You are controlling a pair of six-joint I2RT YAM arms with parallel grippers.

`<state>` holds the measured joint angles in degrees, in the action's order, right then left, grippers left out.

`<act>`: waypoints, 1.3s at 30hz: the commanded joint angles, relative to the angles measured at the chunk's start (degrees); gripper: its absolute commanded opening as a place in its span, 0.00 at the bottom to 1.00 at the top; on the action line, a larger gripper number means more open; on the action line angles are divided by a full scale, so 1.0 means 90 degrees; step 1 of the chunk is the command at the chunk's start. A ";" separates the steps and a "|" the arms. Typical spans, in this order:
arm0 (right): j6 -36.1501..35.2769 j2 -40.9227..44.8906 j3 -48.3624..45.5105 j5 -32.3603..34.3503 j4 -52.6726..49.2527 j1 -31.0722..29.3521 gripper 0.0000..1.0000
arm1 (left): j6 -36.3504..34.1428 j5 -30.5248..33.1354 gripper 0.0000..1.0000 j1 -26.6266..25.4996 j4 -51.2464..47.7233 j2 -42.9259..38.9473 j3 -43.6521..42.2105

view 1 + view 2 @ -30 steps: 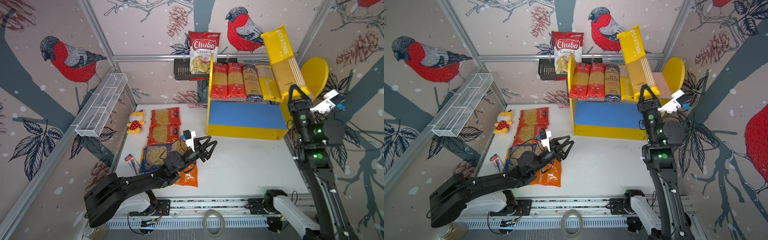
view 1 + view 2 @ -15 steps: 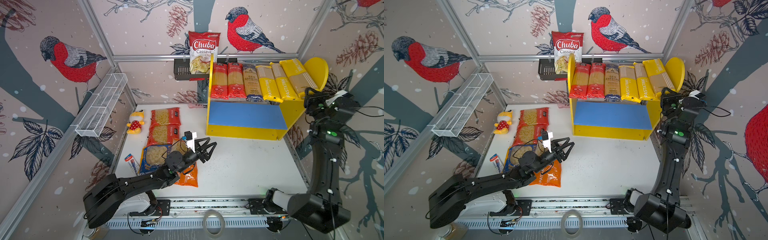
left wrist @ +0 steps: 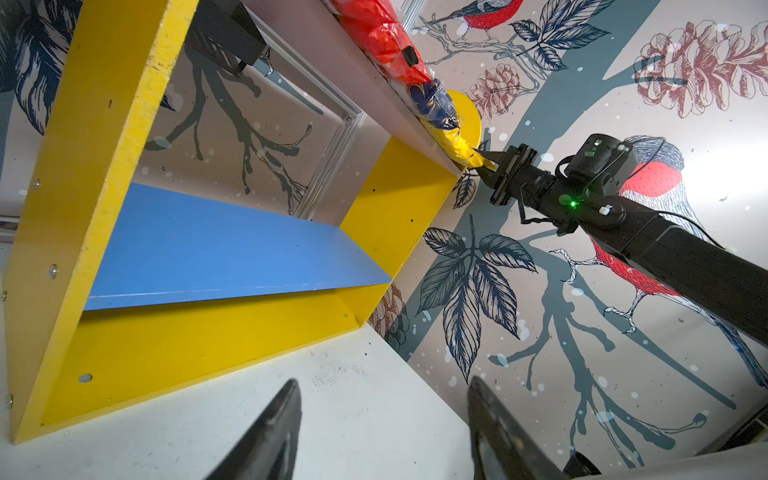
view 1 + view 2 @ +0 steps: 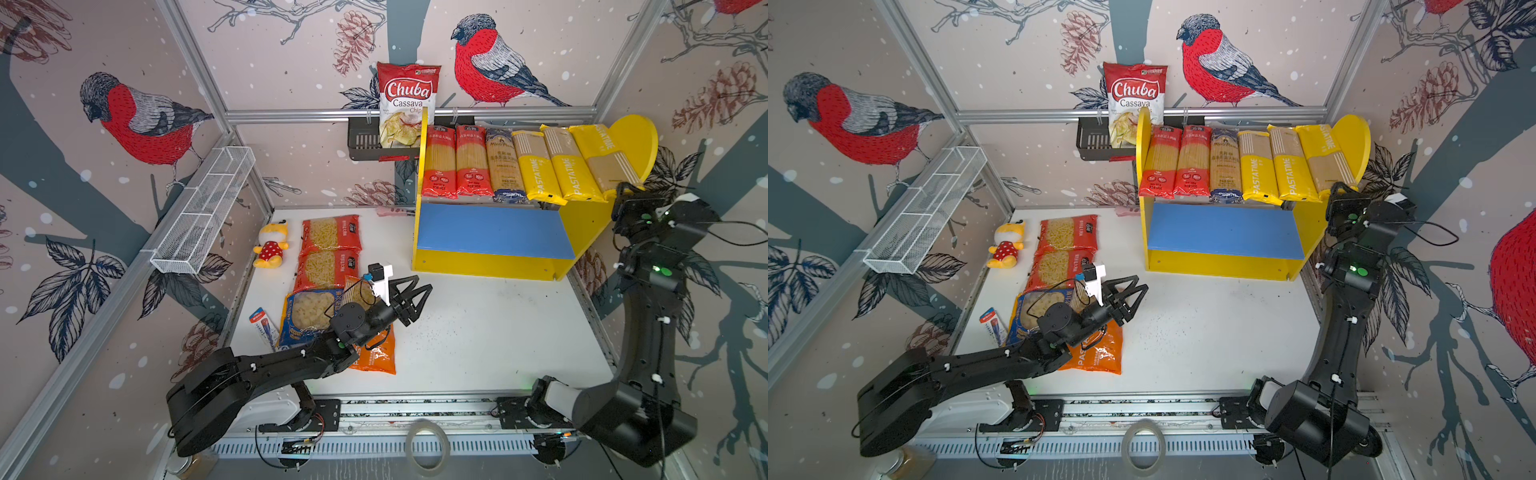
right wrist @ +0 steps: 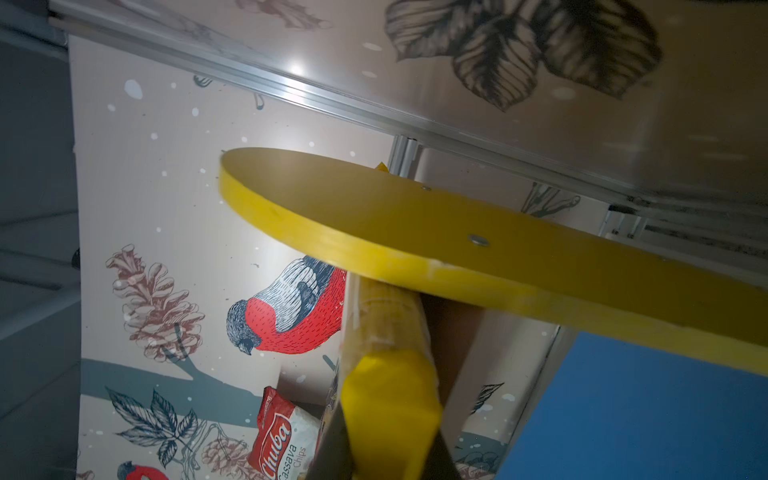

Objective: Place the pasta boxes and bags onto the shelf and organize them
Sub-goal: 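Stand the pack on the top shelf beside the yellow packs and open the right gripper, then lower both grippers to the orange macaroni bag on the table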

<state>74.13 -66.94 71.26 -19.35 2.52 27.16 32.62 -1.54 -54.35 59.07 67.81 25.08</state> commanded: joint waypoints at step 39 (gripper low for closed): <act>-0.0639 0.3135 -0.4174 0.1945 -0.0224 -0.4919 0.72 | -0.0602 0.1720 0.65 0.0098 -0.4427 0.0212 0.1498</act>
<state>68.95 -38.06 36.69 -9.63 -1.76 -10.31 28.05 8.03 -54.43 31.59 69.84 36.73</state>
